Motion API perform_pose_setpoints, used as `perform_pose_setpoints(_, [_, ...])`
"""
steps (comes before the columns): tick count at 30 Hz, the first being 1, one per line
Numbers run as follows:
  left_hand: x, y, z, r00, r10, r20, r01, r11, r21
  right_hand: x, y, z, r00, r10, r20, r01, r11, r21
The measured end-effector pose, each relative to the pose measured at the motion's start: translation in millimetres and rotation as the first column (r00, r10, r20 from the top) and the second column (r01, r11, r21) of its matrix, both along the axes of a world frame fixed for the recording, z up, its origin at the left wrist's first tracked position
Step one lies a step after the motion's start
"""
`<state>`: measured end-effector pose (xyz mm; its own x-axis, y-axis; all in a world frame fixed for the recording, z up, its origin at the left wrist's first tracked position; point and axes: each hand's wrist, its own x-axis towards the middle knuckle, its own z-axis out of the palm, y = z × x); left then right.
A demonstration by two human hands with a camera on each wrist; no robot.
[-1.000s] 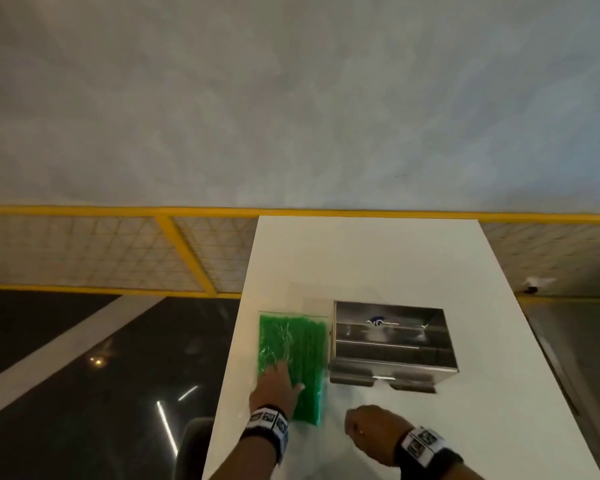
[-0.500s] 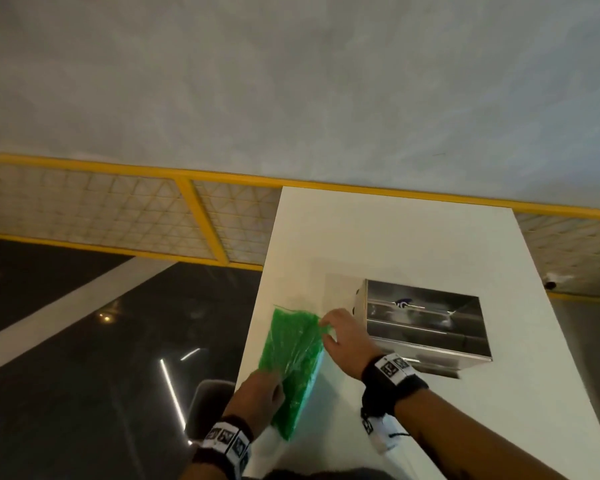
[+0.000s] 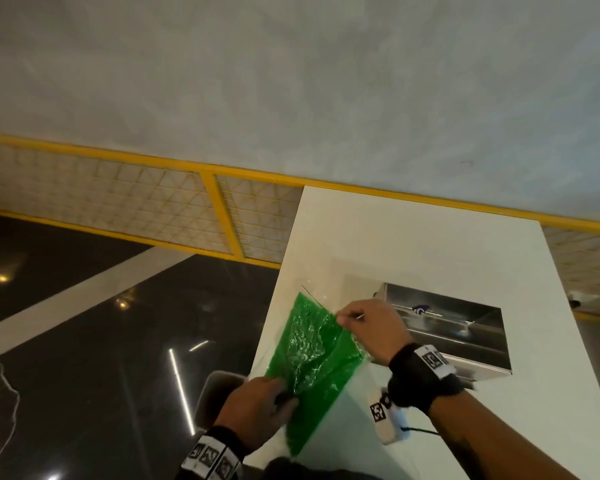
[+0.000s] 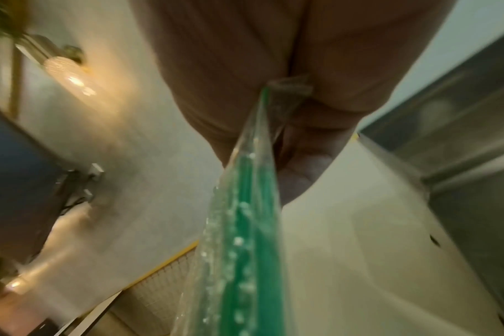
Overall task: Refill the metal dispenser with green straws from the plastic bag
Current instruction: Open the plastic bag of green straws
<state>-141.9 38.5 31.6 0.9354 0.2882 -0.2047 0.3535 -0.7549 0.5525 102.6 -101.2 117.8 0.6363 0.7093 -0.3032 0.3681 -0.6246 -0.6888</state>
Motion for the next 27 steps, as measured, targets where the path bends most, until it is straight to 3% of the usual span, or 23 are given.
perform_pose_setpoints(3, [29.3, -14.8, 38.0, 0.994, 0.075, 0.083, -0.052, 0.965, -0.258, -12.8, -30.2, 24.1, 0.998, -0.023, 0.063, 0.019, 0.998, 0.064])
perform_pose_setpoints(7, [80.0, -51.6, 76.1, 0.959, 0.274, 0.080, -0.154, 0.735, -0.660, -27.5, -66.8, 25.1, 0.982, -0.006, 0.190, -0.008, 0.997, 0.075])
perform_pose_setpoints(9, [103.9, -73.0, 88.1, 0.940, 0.341, 0.020, -0.221, 0.654, -0.724, -31.7, -81.9, 21.2, 0.969, 0.014, 0.246, -0.039, 0.995, 0.096])
perform_pose_setpoints(11, [121.0, -90.2, 88.1, 0.943, 0.334, 0.002, -0.233, 0.661, -0.713, -31.6, -95.8, 16.6, 0.974, -0.028, 0.223, -0.004, 0.990, 0.140])
perform_pose_setpoints(14, [134.1, -105.6, 84.6, 0.966, 0.257, -0.002, -0.194, 0.725, -0.661, -26.0, -117.3, 15.8, 0.990, -0.134, 0.040, 0.127, 0.979, 0.157])
perform_pose_setpoints(19, [145.5, -121.2, 88.6, 0.984, 0.175, 0.022, -0.112, 0.718, -0.687, -6.3, -148.7, 21.3, 0.930, -0.202, -0.306, 0.241, 0.966, 0.094])
perform_pose_setpoints(21, [149.6, -124.3, 92.3, 0.986, 0.165, 0.024, -0.105, 0.725, -0.681, -0.2, -155.6, 20.2, 0.826, -0.242, -0.510, 0.343, 0.932, 0.114])
perform_pose_setpoints(24, [152.2, -123.2, 94.4, 0.978, 0.205, -0.031, -0.165, 0.674, -0.720, 11.6, -166.1, 19.5, 0.547, -0.271, -0.792, 0.584, 0.802, 0.129])
perform_pose_setpoints(25, [151.4, -122.0, 94.0, 0.977, 0.209, -0.048, -0.177, 0.663, -0.728, 16.5, -170.5, 19.2, 0.519, -0.283, -0.806, 0.622, 0.772, 0.130])
perform_pose_setpoints(27, [148.4, -120.1, 93.0, 0.971, 0.228, -0.066, -0.203, 0.653, -0.729, 23.7, -178.4, 18.3, 0.541, -0.293, -0.788, 0.633, 0.759, 0.152])
